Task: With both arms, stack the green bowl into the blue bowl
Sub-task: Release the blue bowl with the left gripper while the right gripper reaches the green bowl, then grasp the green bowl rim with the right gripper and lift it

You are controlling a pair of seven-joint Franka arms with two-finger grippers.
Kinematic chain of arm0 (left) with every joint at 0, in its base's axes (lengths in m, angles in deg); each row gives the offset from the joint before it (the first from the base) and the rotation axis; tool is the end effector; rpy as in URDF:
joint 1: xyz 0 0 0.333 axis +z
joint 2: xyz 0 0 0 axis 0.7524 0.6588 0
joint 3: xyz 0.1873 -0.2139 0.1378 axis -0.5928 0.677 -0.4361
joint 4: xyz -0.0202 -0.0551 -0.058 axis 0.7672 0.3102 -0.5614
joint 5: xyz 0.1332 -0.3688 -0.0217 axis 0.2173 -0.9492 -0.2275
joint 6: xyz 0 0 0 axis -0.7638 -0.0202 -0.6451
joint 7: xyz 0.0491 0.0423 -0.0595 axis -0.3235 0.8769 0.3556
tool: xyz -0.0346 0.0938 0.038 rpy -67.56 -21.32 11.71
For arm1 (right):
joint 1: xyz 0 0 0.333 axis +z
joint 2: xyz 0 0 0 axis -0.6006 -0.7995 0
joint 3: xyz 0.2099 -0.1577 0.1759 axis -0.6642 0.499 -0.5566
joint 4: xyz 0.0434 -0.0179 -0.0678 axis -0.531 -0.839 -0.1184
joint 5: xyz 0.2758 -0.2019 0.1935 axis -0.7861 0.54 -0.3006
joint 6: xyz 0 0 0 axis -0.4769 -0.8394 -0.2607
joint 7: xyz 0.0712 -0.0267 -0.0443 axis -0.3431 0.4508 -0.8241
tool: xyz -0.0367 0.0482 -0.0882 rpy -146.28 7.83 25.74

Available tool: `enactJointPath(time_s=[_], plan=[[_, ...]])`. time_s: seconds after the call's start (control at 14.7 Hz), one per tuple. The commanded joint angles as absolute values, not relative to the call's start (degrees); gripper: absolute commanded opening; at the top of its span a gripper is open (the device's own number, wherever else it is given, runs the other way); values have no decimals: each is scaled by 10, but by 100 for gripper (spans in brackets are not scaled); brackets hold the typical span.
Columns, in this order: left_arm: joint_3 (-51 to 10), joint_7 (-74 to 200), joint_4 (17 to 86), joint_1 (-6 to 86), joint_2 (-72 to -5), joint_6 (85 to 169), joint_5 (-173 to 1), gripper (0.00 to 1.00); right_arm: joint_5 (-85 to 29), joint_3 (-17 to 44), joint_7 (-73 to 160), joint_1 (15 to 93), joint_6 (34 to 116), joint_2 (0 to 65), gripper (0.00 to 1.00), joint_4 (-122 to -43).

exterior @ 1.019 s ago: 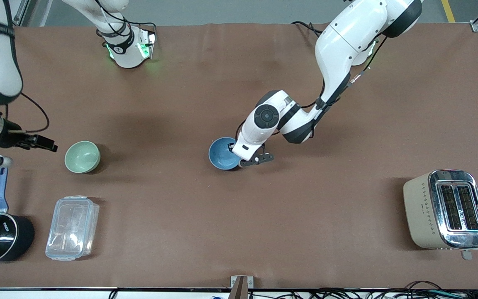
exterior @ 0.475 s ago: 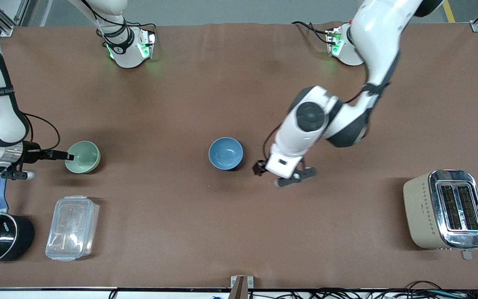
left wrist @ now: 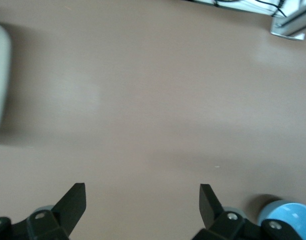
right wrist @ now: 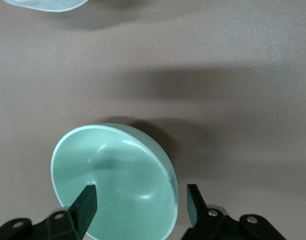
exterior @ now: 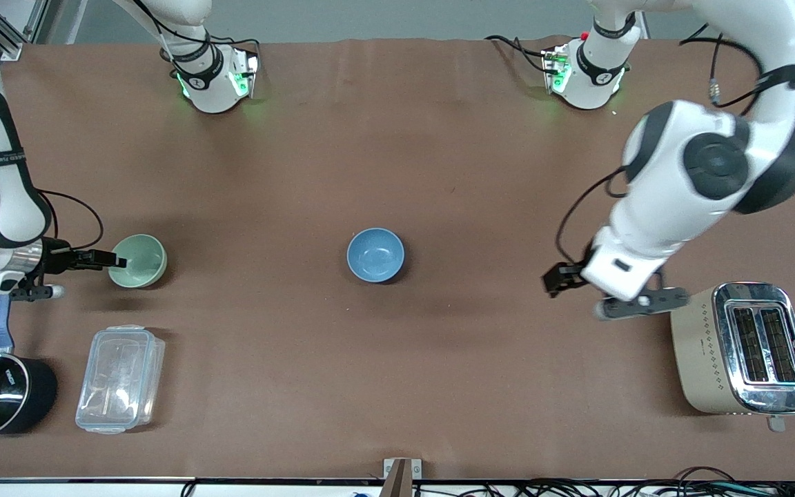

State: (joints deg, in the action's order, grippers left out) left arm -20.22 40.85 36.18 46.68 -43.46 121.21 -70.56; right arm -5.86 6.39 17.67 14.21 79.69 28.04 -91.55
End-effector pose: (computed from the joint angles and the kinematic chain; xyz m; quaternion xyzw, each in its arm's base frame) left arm 0.6476 -0.2008 0.4955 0.9958 0.0661 0.0558 0.0297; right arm 0.5679 -0.2046 0.2272 -0.9845 -0.0077 0.0775 0.1572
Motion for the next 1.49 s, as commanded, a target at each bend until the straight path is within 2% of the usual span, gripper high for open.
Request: enactJointPath(time_s=[0.0, 0.34, 0.41, 0.61, 0.68, 0.88, 1.02, 1.22, 1.43], plan=[[-196, 465, 374, 499, -474, 1183, -697, 100, -72, 57, 137, 128, 799, 286, 81, -922], [-196, 526, 374, 547, -520, 1119, -703, 100, -89, 57, 89, 124, 831, 268, 81, -922], [-196, 539, 374, 552, -530, 1105, -704, 100, -89, 57, 89, 124, 831, 266, 78, -922], [-198, 574, 375, 567, -555, 1079, -704, 100, -89, 56, 88, 124, 829, 266, 43, -923], [-200, 589, 375, 568, -564, 1069, -705, 100, -89, 56, 89, 126, 825, 266, 27, -923], [-232, 632, 383, 559, -597, 1044, -721, 100, -90, 55, 91, 132, 822, 267, 5, -938], [-258, 654, 390, 550, -616, 1023, -749, 100, -91, 53, 102, 142, 801, 275, 3, -937], [-332, 662, 389, 485, -632, 993, -752, 100, -91, 53, 183, 165, 727, 318, 3, -934], [-344, 670, 406, 470, -655, 984, -754, 100, -91, 52, 264, 199, 685, 367, 3, -937]])
